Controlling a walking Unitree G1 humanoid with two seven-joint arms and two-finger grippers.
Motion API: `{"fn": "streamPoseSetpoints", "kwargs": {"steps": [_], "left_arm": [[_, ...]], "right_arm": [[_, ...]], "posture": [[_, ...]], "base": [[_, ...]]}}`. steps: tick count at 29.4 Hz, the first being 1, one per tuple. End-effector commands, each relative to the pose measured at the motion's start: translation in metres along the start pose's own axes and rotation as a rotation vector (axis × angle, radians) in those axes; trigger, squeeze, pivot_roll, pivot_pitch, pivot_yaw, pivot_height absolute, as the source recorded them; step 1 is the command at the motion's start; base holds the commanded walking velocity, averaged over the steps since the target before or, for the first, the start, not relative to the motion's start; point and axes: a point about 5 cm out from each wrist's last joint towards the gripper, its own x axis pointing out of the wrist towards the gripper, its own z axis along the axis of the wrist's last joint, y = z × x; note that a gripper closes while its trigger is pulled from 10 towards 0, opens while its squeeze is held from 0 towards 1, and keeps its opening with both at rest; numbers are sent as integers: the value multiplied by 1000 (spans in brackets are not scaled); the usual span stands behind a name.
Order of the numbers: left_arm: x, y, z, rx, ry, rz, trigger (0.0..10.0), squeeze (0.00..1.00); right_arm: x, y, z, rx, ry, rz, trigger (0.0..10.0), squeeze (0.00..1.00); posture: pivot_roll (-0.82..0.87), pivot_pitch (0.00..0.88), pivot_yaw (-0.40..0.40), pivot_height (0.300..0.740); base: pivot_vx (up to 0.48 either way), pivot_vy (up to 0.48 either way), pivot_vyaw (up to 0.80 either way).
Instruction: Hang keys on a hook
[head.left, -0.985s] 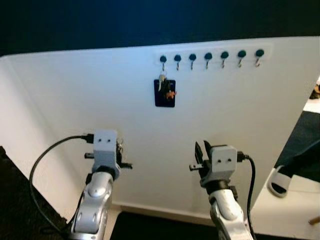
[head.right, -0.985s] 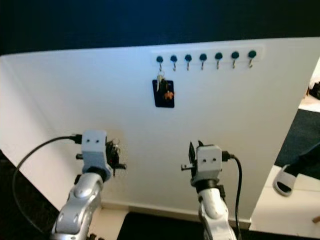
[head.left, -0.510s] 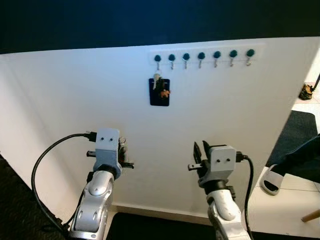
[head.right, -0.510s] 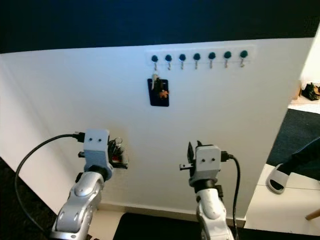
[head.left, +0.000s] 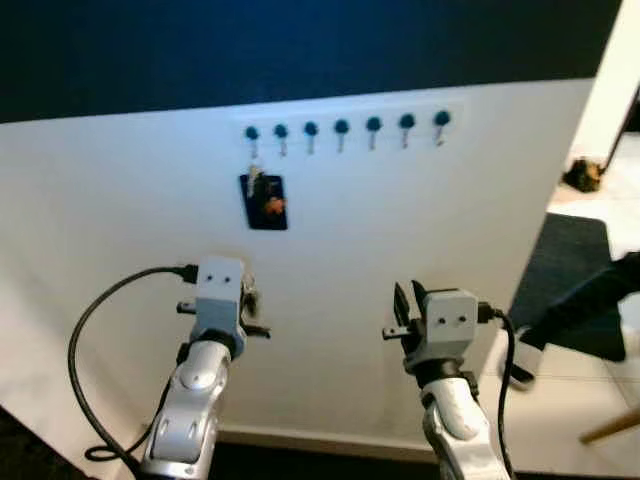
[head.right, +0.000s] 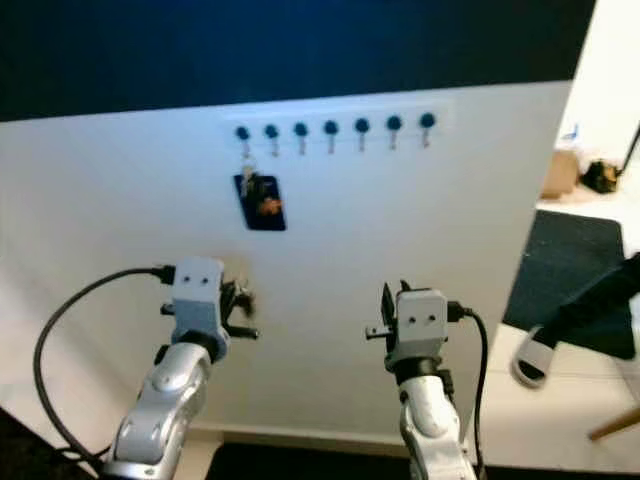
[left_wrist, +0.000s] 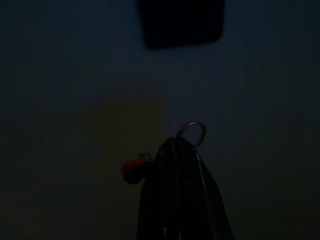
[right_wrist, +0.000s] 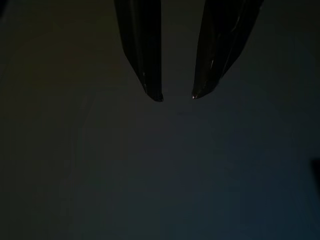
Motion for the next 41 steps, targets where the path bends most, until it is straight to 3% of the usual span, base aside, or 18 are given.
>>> {"fn": "streamPoseSetpoints", "kwargs": {"steps": [1,10,16,19,23,24,29,32,35,36,41], "left_arm": [[-1,6,-2,11,8,16,10000,0],[-1,7,-1,22,-2,20,10000,0],[3,10,9,85,-21,5,10000,0],[8,11,18,61,-18,-8,10000,0],[20,13,61,18,-116,-40,10000,0],[20,13,61,18,-116,-40,10000,0],[25,17,103,33,-223,-108,10000,0],[21,23,120,76,-260,-170,10000,0],[18,24,128,62,-264,-204,10000,0],[17,22,142,27,-289,-230,10000,0],[19,10,160,10,-323,-268,10000,0]], "right_arm": [[-2,6,-3,6,18,15,10000,0],[-1,6,-3,5,16,21,10000,0],[-1,6,0,4,9,31,10000,0],[1,7,2,-2,1,56,10000,0],[2,7,9,-12,-17,83,10000,0],[2,7,9,-12,-17,83,10000,0],[4,7,15,-17,-34,92,10000,0],[4,7,17,-18,-38,94,10000,0],[3,6,17,-19,-37,97,10000,0],[3,6,16,-19,-34,100,10000,0],[6,9,17,-13,-32,106,10000,0]], "posture": [[38,92,125,740],[38,91,124,740],[39,97,122,740],[37,109,123,740],[39,138,120,740],[39,138,120,740],[34,159,123,740],[32,163,124,740],[40,168,120,740],[40,168,120,740],[49,166,111,740]], "base": [[0,0,0],[0,0,0],[0,0,0],[0,0,0],[0,0,0],[0,0,0],[0,0,0],[0,0,0],[0,0,0],[0,0,0],[0,0,0]]}}
